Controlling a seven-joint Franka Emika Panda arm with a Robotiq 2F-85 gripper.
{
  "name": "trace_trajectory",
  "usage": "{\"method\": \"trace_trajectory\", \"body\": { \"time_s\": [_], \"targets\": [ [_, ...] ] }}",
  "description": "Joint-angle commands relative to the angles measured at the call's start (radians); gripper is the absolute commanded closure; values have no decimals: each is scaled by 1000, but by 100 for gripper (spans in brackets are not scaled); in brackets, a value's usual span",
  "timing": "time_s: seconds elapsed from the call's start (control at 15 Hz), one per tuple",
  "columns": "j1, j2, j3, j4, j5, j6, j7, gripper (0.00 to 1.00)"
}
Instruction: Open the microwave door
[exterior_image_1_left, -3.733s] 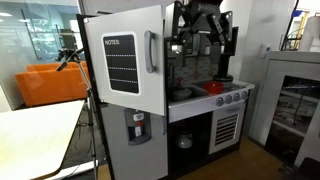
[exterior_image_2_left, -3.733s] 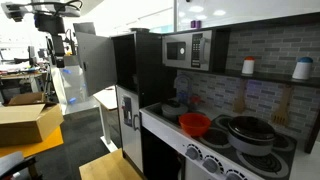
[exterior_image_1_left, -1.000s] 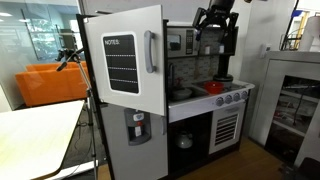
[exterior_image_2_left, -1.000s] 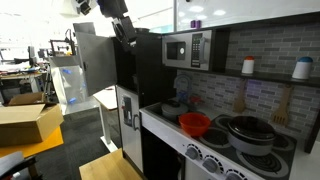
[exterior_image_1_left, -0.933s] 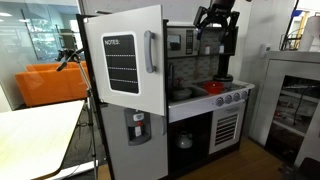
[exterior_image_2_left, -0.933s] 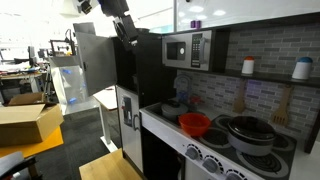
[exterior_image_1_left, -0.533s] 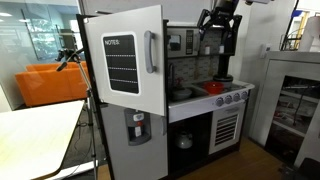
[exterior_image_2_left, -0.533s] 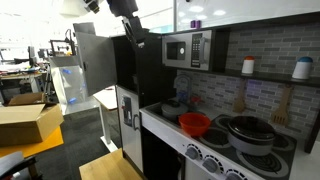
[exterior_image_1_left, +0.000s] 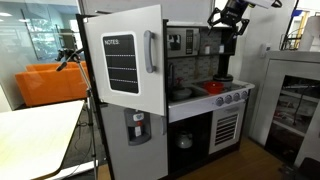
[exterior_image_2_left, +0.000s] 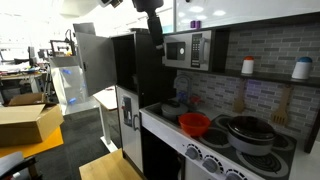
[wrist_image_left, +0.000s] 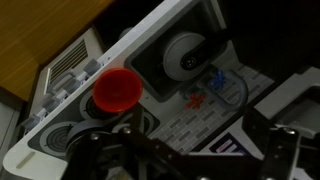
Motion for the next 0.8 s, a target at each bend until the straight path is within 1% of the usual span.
{"method": "trace_trajectory", "body": {
  "time_s": [0.0,0.2,0.33,0.47,0.73],
  "targets": [
    [-10,72,-38,90,154,-64,-17,0],
    [-21,136,-81,162,339,-151,-34,0],
    [-41,177,-95,198,442,-206,-37,0],
    [-67,212,-97,227,505,-242,-26,0],
    [-117,267,-98,271,594,-287,-19,0]
  ]
}}
